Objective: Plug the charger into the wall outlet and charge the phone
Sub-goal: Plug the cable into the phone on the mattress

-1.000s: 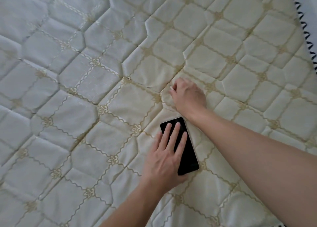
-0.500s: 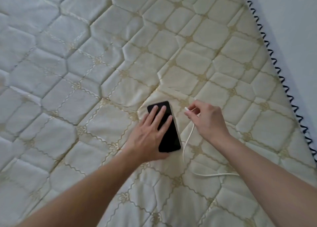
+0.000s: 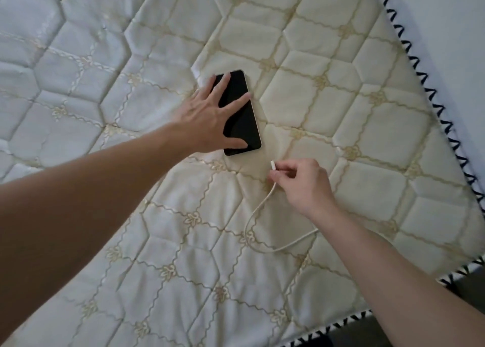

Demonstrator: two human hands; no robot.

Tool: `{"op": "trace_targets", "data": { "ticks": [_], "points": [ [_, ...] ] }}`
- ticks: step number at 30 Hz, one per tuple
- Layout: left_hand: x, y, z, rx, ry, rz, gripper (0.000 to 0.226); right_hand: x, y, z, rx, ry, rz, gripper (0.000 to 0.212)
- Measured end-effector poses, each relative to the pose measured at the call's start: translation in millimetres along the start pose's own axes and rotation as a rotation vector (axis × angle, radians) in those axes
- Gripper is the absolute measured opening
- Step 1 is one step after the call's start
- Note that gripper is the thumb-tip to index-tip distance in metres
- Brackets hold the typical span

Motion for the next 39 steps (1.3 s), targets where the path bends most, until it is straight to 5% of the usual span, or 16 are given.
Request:
{"op": "trace_targets", "data": {
  "ticks": [8,17,39],
  "points": [
    [0,8,-3,-0.018,-0.063,-0.035,0.105,29,-1,-7,0.011,0.125,0.068,0.019],
    [0,5,0,-0.010,-0.148,-0.002,0.104,40,12,-26,-0.048,-0.094,0.180,0.030],
    [-5,4,0,-0.006,-0.111,-0.015,0.105,43,24,-34,-0.079,-0.269,0.101,0.026]
  ]
}}
Point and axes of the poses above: each hand's wrist, its own y-axis towards the middle knuckle, its own x-axis out of the palm, z = x × y, the point moved 5 cm from there along y, towards the middle knuckle, and after that the axes turned 15 degrees about -z, right-handed, at the moved point
